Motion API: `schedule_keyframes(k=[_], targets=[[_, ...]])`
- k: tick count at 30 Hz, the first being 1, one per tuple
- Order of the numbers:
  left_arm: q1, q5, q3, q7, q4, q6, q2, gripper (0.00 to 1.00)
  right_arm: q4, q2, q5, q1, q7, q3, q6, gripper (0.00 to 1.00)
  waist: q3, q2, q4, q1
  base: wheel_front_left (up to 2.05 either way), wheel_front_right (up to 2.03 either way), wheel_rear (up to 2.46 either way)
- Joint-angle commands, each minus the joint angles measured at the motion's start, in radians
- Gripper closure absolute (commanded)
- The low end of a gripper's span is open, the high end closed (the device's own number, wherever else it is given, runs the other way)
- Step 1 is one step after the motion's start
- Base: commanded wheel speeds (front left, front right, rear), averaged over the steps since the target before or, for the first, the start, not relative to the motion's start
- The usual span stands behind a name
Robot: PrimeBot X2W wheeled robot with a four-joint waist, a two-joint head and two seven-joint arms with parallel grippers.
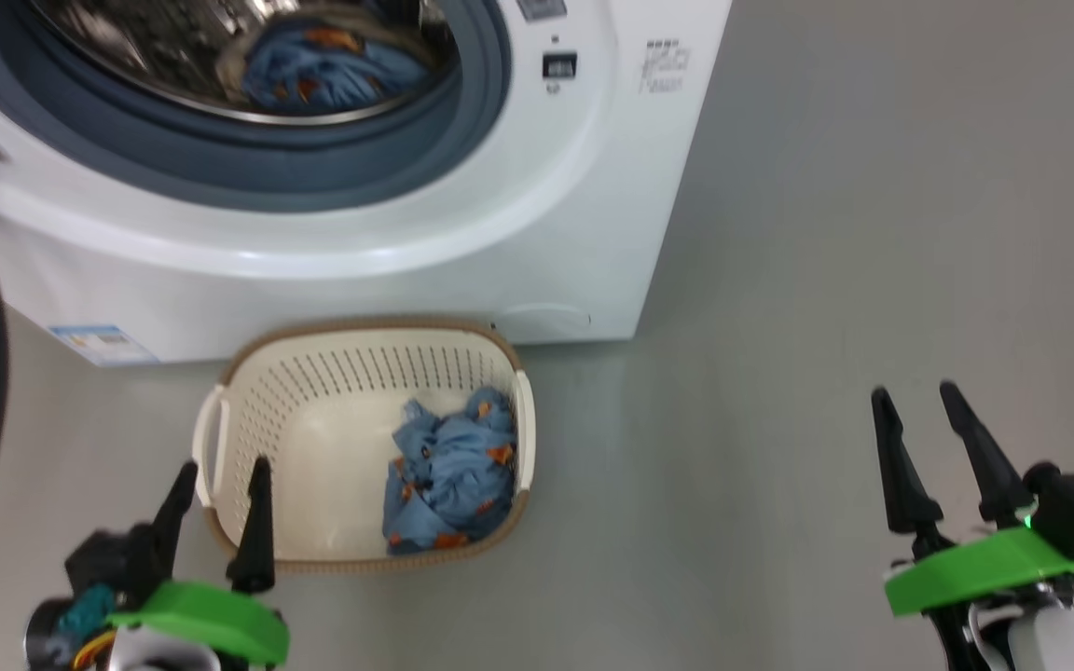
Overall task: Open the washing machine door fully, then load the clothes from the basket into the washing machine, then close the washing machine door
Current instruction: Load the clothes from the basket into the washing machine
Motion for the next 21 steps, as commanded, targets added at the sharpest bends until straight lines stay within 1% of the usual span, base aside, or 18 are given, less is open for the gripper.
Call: schedule_keyframes(k=[1,2,6,12,21], targets=[[-0.053,-0.013,0.019,-0.006,0.001,-0.002,0.019,0.0,-0.031,-0.005,-0.022,-0.039,-0.005,0.032,0.002,0.0,0.104,0.0,-0.019,0.0,0.0,0.0,0.0],[-0.053,-0.013,0.019,-0.006,0.001,-0.002,0.019,0.0,-0.031,-0.005,-0.022,-0.039,-0.005,0.032,0.002,0.0,0.104,0.0,-0.019,0.0,0.0,0.0,0.0],[-0.13,-0.032,-0.025,-0.006,0.066,-0.002,0.03,0.0,-0.034,-0.005,-0.058,-0.089,-0.005,0.051,0.002,0.0,0.18,0.0,-0.033,0.0,0.0,0.0,0.0],[-0.241,-0.068,-0.099,-0.006,0.165,-0.002,0.056,0.0,-0.051,0.016,-0.085,-0.144,-0.005,0.062,0.002,0.0,0.275,0.0,-0.054,0.0,0.0,0.0,0.0],[-0.375,-0.144,-0.247,-0.006,0.339,-0.002,0.108,0.0,-0.068,0.041,-0.098,-0.221,-0.005,0.084,0.002,0.0,0.39,0.0,-0.087,0.0,0.0,0.0,0.0]])
